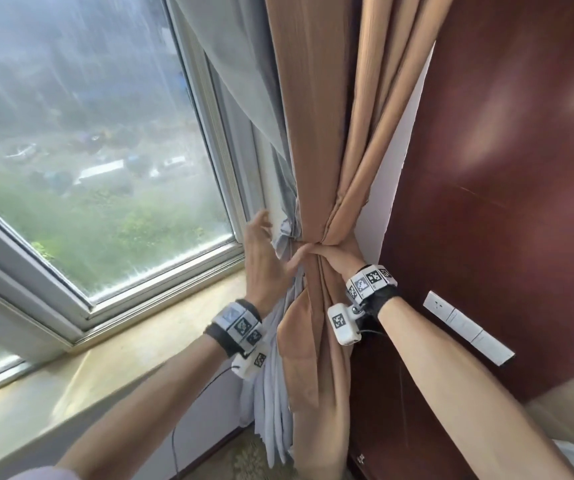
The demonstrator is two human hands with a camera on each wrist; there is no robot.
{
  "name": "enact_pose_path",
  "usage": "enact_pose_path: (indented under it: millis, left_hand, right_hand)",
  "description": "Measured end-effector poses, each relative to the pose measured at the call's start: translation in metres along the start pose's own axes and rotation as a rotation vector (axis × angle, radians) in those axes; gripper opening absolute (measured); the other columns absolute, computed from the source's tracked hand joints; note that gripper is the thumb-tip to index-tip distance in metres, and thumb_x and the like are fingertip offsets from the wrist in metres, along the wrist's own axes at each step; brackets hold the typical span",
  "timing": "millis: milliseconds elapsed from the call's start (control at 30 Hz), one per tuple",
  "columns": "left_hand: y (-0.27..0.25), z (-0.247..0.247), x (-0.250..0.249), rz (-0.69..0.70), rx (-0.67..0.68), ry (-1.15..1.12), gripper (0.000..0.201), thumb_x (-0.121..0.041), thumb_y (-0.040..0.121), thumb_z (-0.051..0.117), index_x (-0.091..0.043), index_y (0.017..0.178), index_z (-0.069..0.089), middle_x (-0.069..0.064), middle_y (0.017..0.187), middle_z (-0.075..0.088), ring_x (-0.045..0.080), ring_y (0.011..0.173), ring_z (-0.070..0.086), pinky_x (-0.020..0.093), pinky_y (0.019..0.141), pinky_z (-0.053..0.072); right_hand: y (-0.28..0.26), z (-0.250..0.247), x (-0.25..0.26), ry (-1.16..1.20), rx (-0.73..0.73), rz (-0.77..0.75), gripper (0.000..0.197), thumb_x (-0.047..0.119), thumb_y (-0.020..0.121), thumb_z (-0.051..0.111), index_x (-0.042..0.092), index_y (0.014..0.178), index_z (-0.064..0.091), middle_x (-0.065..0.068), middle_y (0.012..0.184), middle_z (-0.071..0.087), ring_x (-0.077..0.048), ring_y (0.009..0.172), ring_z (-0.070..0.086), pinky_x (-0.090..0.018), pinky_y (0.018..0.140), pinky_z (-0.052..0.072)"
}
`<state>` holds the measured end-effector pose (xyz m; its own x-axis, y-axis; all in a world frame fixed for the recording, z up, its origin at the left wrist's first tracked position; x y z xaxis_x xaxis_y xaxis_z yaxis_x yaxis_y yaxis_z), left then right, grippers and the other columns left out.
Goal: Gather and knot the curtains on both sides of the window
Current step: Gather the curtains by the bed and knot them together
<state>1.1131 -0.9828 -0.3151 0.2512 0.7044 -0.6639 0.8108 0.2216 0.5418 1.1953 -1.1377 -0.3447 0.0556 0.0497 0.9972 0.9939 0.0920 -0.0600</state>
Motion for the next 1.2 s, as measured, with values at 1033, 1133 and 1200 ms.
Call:
enact_pose_path:
  millis: [1033,1133,1200]
  left_hand:
    - [-0.100,0.021,0.019,-0.289,0.542,-0.491,0.023,-0.024,0.108,0.055,-0.011,0.123,0.068,0.005,0.077,0.080,0.030,0.056,0.073,0.030,0.051,0.056]
    - [-0.090,0.027,0.026,-0.295,0.364,-0.317,0.020,-0.030,0.092,0.078,-0.015,0.103,0.069,-0.002,0.079,0.075,0.018,0.066,0.071,0.035,0.061,0.061]
    - [-0.082,0.028,0.033,-0.303,0.199,-0.113,0.060,-0.047,0.070,0.092,-0.015,0.107,0.056,-0.004,0.098,0.060,0.012,0.083,0.058,0.032,0.075,0.056]
  right_hand:
    - [0.012,-0.006,-0.010,-0.132,-0.076,0.077,0.119,0.067,0.027,0.103,0.022,0.131,0.066,0.012,0.123,0.075,-0.009,0.119,0.069,-0.034,0.113,0.050]
    - [-0.001,-0.006,0.000,-0.122,-0.044,0.048,0.099,0.057,0.039,0.105,0.021,0.123,0.068,0.010,0.120,0.076,-0.010,0.117,0.069,-0.034,0.114,0.050]
    - [-0.005,-0.006,0.001,-0.126,-0.040,0.047,0.105,0.058,0.037,0.104,0.019,0.127,0.067,0.010,0.121,0.075,-0.011,0.119,0.068,-0.036,0.115,0.050]
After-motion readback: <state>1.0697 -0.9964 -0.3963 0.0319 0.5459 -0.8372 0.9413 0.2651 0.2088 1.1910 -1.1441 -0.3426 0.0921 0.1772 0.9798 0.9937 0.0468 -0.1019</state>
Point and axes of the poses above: each hand's wrist, its own y-axis towards the middle knuckle, its own z-axis out of the palm, x = y × z, the point moved 2 cm from there along y, towards the middle knuckle
